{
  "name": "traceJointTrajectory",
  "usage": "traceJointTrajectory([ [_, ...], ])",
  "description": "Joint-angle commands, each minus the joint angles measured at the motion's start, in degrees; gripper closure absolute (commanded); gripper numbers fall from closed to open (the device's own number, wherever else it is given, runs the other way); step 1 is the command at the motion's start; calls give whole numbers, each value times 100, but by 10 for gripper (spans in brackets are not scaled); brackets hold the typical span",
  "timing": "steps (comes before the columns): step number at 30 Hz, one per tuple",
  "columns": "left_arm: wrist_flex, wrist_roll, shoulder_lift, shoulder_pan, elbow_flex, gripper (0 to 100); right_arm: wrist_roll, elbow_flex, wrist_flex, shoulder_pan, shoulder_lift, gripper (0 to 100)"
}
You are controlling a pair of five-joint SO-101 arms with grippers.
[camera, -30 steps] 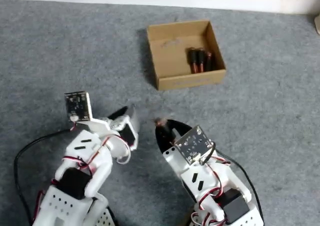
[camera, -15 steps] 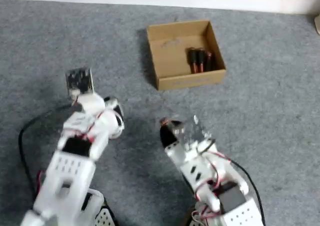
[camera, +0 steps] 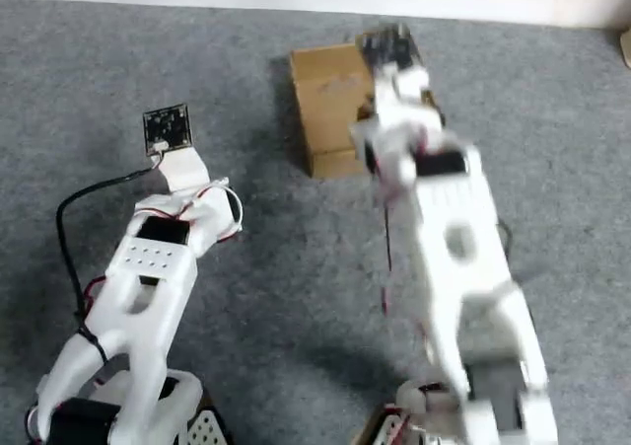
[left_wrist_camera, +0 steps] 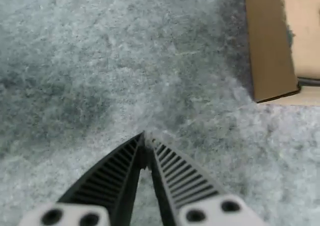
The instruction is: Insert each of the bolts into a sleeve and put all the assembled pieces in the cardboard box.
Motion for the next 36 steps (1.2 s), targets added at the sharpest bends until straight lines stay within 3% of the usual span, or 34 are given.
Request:
traceJointTrajectory([
  [1, -105, -35, 4, -40, -286, 994, 70, -2976, 629, 338, 2044, 993],
  [10, -114, -35, 22, -22, -295, 994, 62, -7758, 1851, 505, 5991, 993],
  [17, -114, -35, 22, -22, -295, 994, 62, -10185, 2422, 505, 7538, 993],
  [22, -114, -35, 22, -13, -295, 994, 62, -10457, 2967, 505, 7670, 951],
  [28, -114, -35, 22, -13, -295, 994, 53, -10457, 3327, 497, 7670, 672],
  [36, -114, -35, 31, -13, -295, 994, 44, -10501, 3943, 532, 7371, 669],
])
